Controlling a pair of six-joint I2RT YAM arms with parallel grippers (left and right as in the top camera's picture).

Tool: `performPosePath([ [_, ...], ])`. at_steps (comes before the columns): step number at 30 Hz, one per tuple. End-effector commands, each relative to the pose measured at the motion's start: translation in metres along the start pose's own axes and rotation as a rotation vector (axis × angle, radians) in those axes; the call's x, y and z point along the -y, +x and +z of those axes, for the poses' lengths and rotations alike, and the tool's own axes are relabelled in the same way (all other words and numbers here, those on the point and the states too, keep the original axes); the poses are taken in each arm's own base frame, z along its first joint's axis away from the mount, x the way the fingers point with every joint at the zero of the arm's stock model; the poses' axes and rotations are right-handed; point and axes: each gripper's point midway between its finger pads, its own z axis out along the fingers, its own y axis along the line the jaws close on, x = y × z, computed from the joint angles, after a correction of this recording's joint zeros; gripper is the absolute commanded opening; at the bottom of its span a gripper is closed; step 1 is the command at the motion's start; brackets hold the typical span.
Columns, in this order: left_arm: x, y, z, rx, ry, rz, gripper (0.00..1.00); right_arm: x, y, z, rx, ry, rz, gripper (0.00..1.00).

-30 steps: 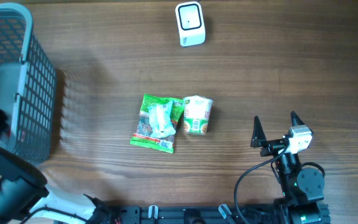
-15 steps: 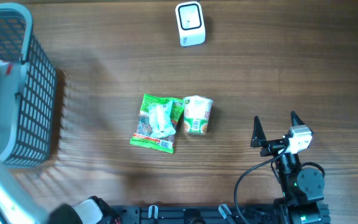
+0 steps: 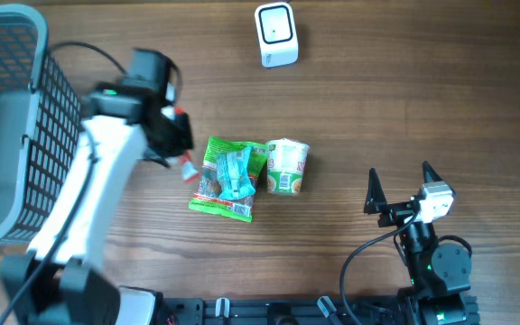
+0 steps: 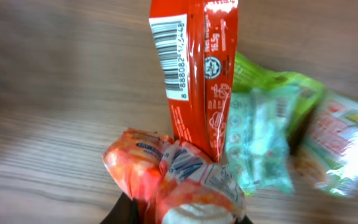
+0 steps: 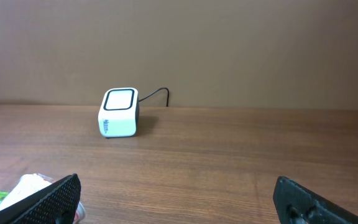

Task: Scan the item barcode
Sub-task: 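Carry the red packets out and place them beside the green packet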

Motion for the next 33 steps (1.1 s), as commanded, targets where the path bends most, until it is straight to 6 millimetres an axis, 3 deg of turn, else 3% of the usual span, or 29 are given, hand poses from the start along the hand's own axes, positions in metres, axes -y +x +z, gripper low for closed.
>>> performPosePath([
  [1,0.012,0.027,0.06,-0.105,-0.047,0.07,0.04,-0.001,-0.002,0.0,0.009,-0.005,-0.01,0.99],
  [3,0.021,0.036,0.093,-0.133,-0.055,0.108,0.04,-0.001,-0.002,0.0,0.009,-0.005,-0.01,1.0],
  [5,0.023,0.041,0.107,-0.153,-0.062,0.122,0.11,-0.001,-0.002,0.0,0.009,-0.005,-0.01,1.0],
  [6,0.023,0.041,0.11,-0.156,-0.064,0.122,0.27,-0.001,-0.002,0.0,0.009,-0.005,-0.01,1.0],
  [7,0.024,0.04,0.11,-0.156,-0.063,0.122,0.33,-0.001,-0.002,0.0,0.009,-0.005,-0.01,1.0],
  [10,0.025,0.038,0.111,-0.148,-0.06,0.122,0.91,-0.001,-0.002,0.0,0.009,-0.005,-0.011,1.0],
  [11,0.025,0.038,0.108,-0.146,-0.059,0.122,1.0,-0.001,-0.002,0.0,0.009,-0.005,-0.01,1.0],
  [16,0.036,0.015,0.075,-0.037,-0.011,0.121,1.0,-0.001,-0.002,0.0,0.009,-0.005,-0.01,1.0],
  [20,0.033,0.021,0.068,-0.049,-0.015,0.121,0.97,-0.001,-0.002,0.0,0.009,-0.005,-0.01,0.99],
  [21,0.031,0.025,0.065,-0.063,-0.022,0.122,0.7,-0.001,-0.002,0.0,0.009,-0.005,-0.01,1.0],
  [22,0.029,0.028,0.061,-0.07,-0.027,0.122,0.25,-0.001,-0.002,0.0,0.009,-0.005,-0.01,1.0],
  [23,0.028,0.027,0.059,-0.061,-0.034,0.122,0.07,-0.001,-0.002,0.0,0.009,-0.005,-0.01,1.0],
  [24,0.028,0.027,0.059,-0.061,-0.033,0.122,0.63,-0.001,-0.002,0.0,0.009,-0.005,-0.01,1.0],
  [25,0.026,0.029,0.058,-0.071,-0.037,0.122,1.0,-0.001,-0.002,0.0,0.009,-0.005,-0.01,1.0],
  [28,0.03,0.031,0.053,-0.077,-0.016,0.121,1.0,-0.001,-0.002,0.0,0.009,-0.005,-0.01,1.0],
  [33,0.04,0.011,0.015,0.023,0.029,0.115,1.0,-0.001,-0.002,0.0,0.009,-0.005,-0.01,1.0],
])
